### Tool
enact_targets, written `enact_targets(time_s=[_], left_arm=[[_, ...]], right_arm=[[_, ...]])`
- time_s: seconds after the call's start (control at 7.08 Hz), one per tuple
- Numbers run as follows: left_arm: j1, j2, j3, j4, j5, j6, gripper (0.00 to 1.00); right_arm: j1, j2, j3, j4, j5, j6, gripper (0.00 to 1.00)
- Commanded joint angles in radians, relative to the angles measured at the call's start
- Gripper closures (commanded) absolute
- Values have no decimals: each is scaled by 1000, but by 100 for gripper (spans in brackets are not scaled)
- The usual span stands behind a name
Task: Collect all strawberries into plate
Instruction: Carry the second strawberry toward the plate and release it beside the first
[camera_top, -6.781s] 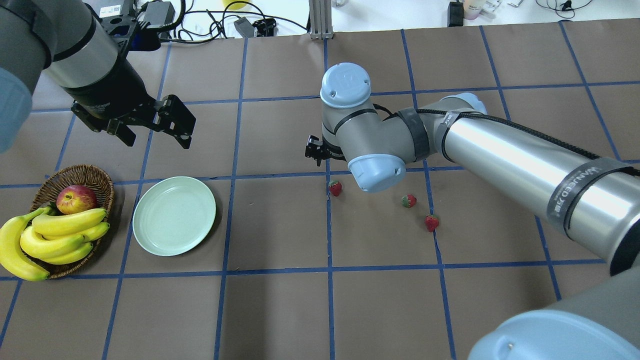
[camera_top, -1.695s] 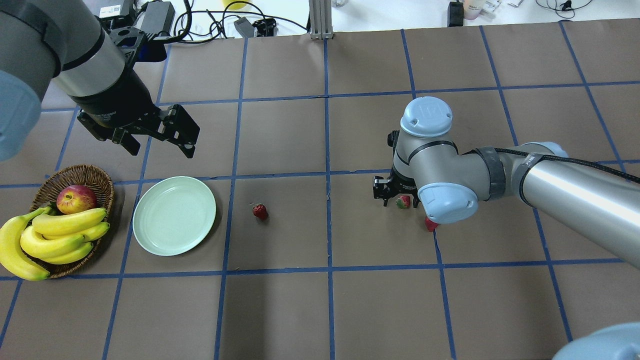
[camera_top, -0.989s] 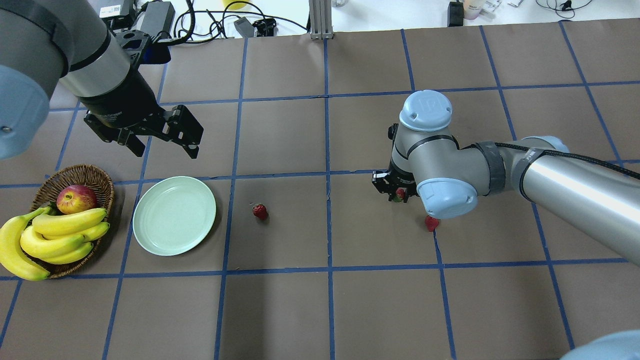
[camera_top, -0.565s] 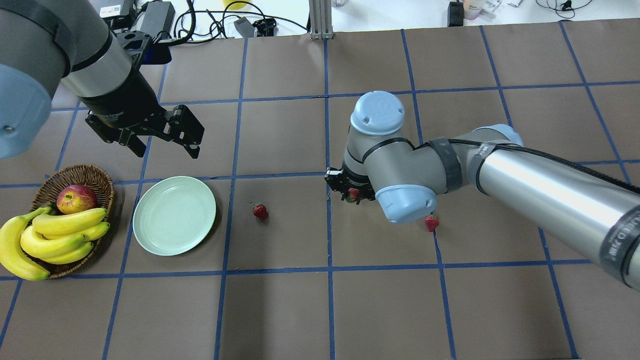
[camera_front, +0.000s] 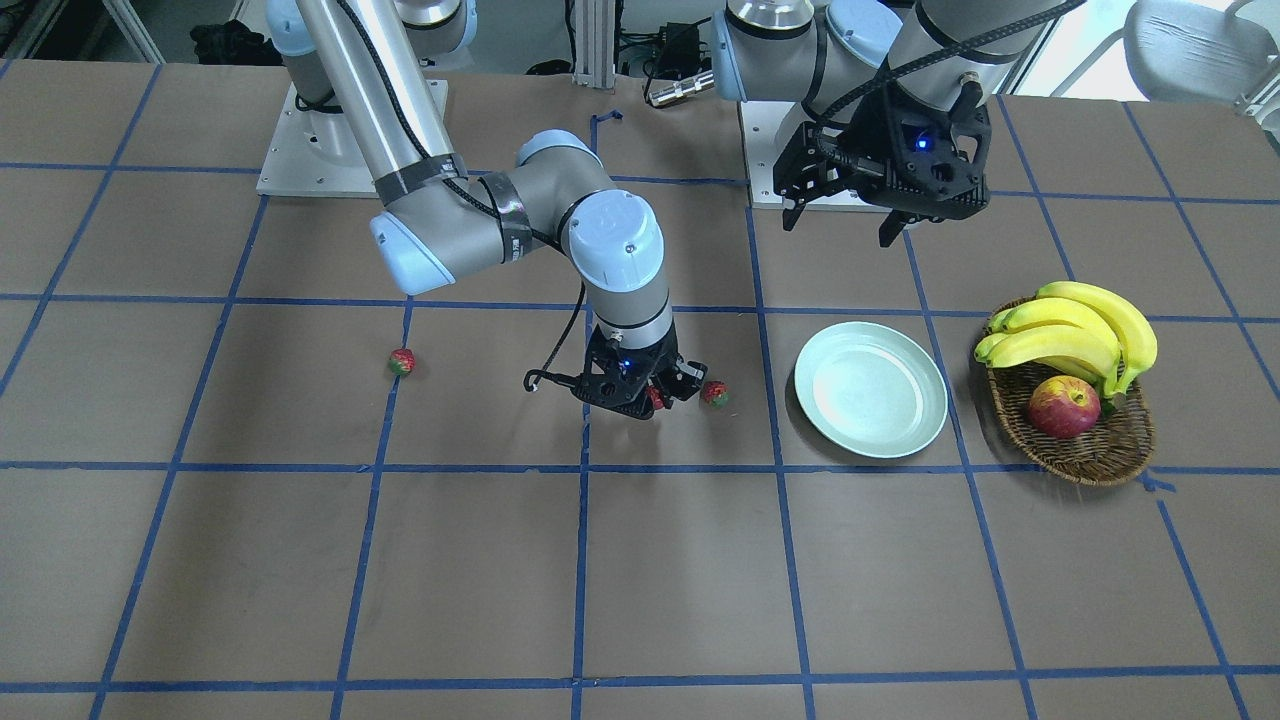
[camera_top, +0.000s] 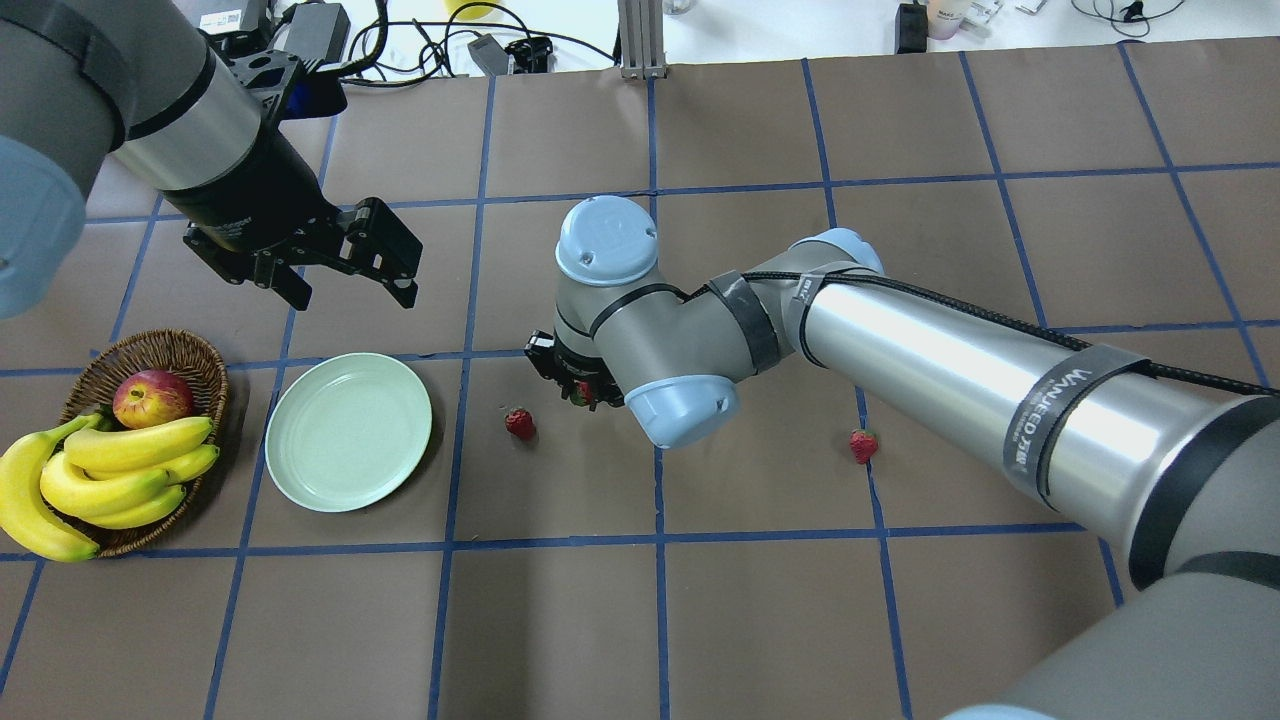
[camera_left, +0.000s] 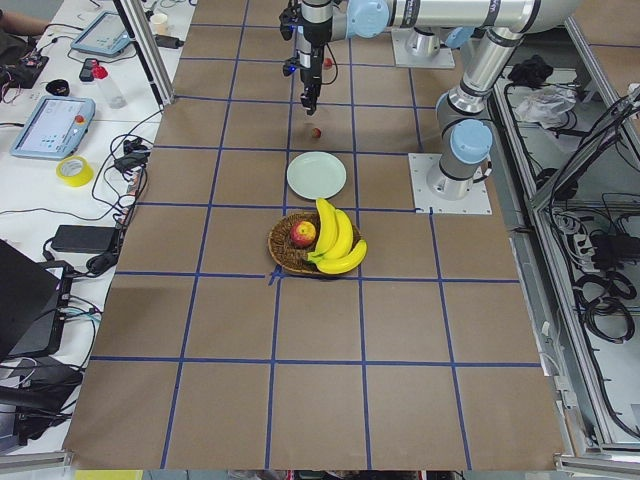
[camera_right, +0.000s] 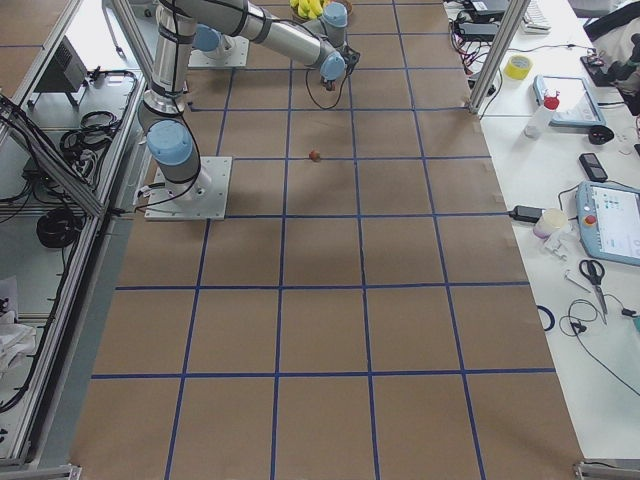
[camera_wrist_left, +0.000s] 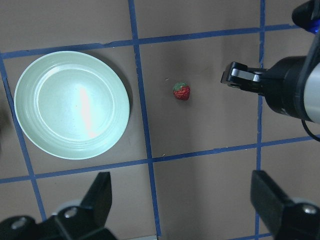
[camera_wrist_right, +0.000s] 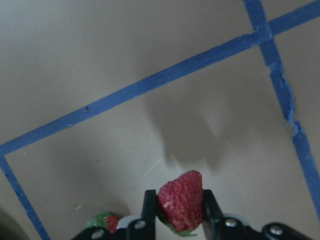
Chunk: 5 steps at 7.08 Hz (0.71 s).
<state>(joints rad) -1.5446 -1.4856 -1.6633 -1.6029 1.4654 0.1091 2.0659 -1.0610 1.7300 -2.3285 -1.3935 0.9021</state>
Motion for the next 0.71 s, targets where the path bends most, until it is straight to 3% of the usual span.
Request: enact_targets(time_s=[0.0, 0.14, 0.57], left_arm=[[3, 2, -6, -2, -5, 0, 0], [1, 5, -9, -17, 4, 0, 0], [12, 2, -18, -9, -2, 3, 0]], right_arm=[[5, 22, -10, -2, 4, 4, 47], [5, 22, -9, -2, 2, 0, 24], [-10, -17, -4, 29, -76, -188, 23]])
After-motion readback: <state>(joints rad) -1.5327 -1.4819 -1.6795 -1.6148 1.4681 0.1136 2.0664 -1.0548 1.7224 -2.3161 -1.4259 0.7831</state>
